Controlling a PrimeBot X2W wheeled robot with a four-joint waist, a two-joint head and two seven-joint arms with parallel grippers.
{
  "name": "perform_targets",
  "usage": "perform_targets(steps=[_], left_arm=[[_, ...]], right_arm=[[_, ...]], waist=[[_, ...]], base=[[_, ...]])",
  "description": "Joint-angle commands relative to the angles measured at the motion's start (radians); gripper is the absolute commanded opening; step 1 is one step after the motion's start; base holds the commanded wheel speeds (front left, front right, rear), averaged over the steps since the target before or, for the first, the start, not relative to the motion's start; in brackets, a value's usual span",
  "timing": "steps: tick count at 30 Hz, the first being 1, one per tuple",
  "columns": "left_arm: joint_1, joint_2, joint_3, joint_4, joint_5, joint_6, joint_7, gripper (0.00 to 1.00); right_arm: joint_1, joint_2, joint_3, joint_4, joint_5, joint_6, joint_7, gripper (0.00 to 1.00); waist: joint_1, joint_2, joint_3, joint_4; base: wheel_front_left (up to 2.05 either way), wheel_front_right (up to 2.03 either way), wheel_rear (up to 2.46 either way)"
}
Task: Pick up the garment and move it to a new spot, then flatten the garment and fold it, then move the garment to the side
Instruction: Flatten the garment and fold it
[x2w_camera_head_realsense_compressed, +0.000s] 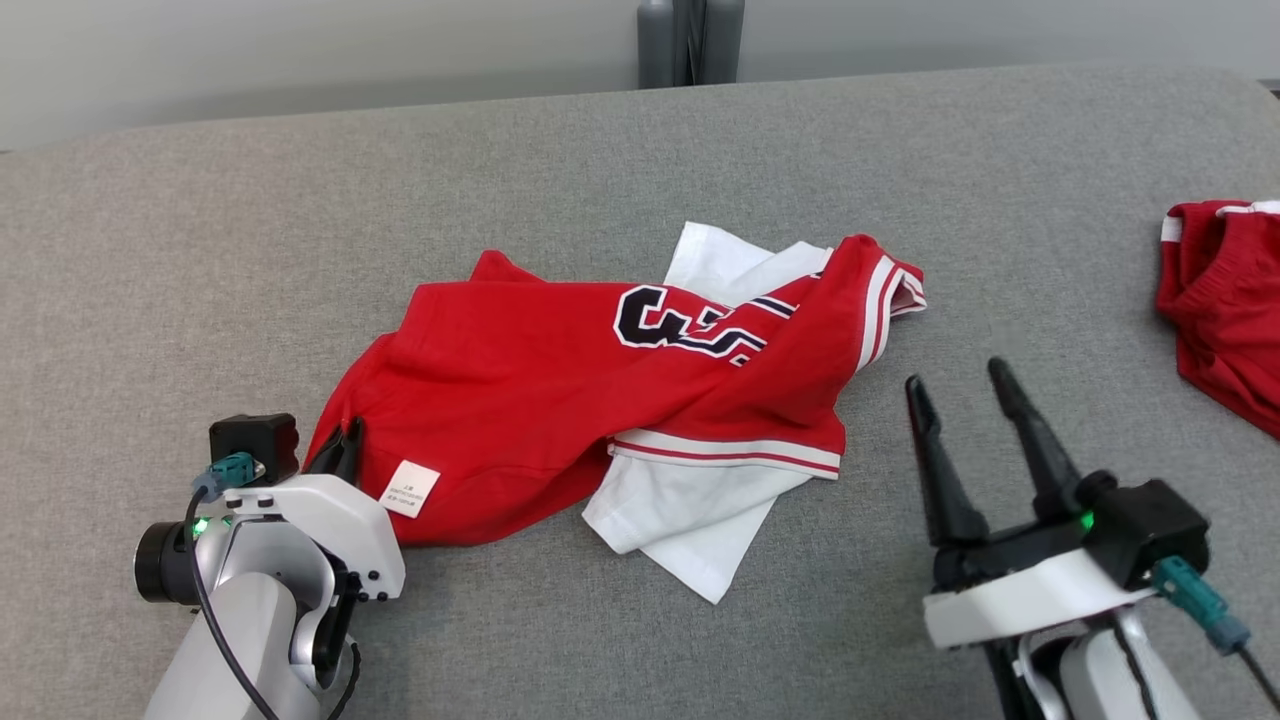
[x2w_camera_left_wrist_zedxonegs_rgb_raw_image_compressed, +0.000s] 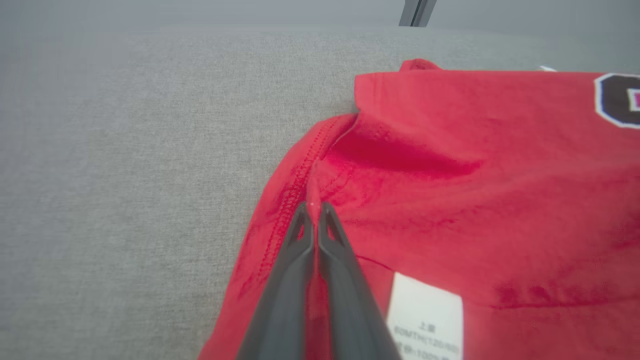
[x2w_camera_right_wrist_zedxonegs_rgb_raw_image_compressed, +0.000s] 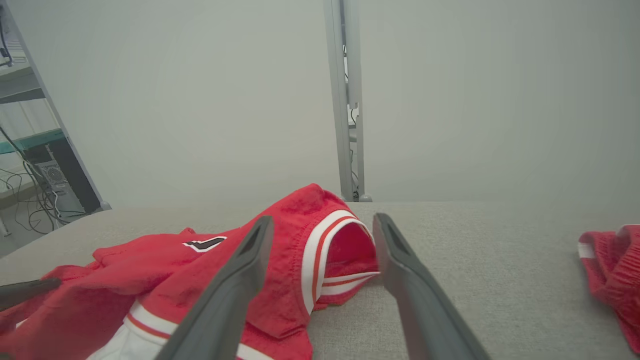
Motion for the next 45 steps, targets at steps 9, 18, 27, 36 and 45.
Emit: perform_targets(steps=[9,18,27,36,45], left_arm=[[0.015,0.002,-0.002,-0.013,-0.015,0.007,-0.017,0.0],[0.01,-0.01,-0.017,-0.013,-0.024,0.003,-0.027,0.0],[0.005,-0.011,-0.027,-0.017,-0.029,0.005,-0.034,0.0],[-0.006,-0.019,-0.041,-0.013,-0.035,0.001,-0.046,0.0],[-0.01,-0.021,-0.051,0.003,-0.043,-0.001,-0.061,0.0]], right_arm=[[0.047,-0.016,0.178,0.082,0.007,0.0,0.003,1.0],[0.013,-0.048,0.314,0.209,0.11,0.0,0.115,1.0],[-0.009,-0.07,0.395,0.278,0.196,0.0,0.203,1.0],[-0.039,-0.065,0.427,0.326,0.249,0.0,0.237,1.0],[-0.056,-0.06,0.423,0.364,0.311,0.0,0.233,1.0]], waist=[[0.0,0.0,-0.015,0.004],[0.0,0.0,-0.02,0.025],[0.0,0.0,-0.016,0.045],[0.0,0.0,-0.008,0.067],[0.0,0.0,-0.007,0.087]], base=[[0.0,0.0,0.0],[0.0,0.0,0.0],[0.0,0.0,0.0],[0.0,0.0,0.0],[0.0,0.0,0.0]])
